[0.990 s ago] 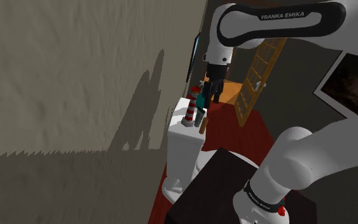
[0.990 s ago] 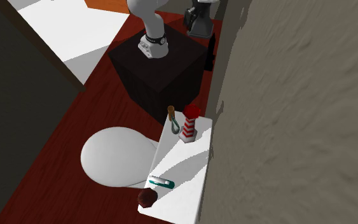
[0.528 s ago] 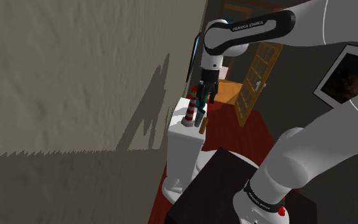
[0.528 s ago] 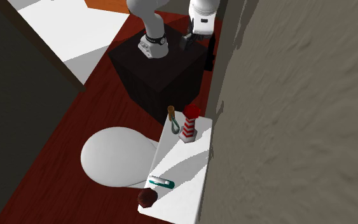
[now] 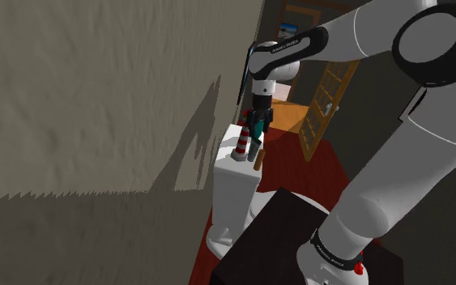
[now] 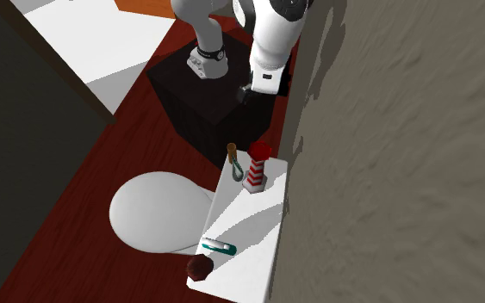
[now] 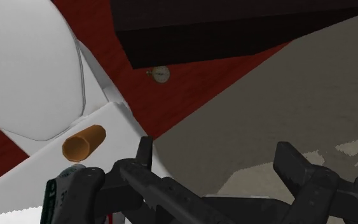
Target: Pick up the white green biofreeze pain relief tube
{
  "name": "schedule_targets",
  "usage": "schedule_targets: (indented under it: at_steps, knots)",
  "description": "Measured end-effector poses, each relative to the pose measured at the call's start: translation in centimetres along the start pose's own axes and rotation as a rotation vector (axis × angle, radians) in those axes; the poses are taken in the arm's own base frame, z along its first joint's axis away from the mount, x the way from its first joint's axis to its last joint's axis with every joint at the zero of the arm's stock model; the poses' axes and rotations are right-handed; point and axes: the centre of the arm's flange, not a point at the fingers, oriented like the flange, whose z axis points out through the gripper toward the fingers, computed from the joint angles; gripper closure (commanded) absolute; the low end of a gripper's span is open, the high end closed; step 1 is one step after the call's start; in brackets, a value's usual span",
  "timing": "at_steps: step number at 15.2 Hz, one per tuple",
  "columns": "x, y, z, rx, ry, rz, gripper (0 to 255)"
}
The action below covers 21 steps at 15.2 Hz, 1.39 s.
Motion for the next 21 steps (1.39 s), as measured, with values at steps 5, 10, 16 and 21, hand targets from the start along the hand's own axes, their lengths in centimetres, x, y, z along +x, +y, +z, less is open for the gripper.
schedule_targets:
  at_steps: [5, 10, 16, 21]
  knots:
    - [4.0, 5.0, 2.1, 0.005, -0.015, 0.071, 0]
    - [7.8, 10.3, 4.1, 0.009, -0.029, 0.141, 0]
    - [11.5, 16.5, 7.1, 0.014, -0.045, 0.221, 0]
    - [12.4, 17.4, 9.4, 0.015, -0.048, 0.23, 0]
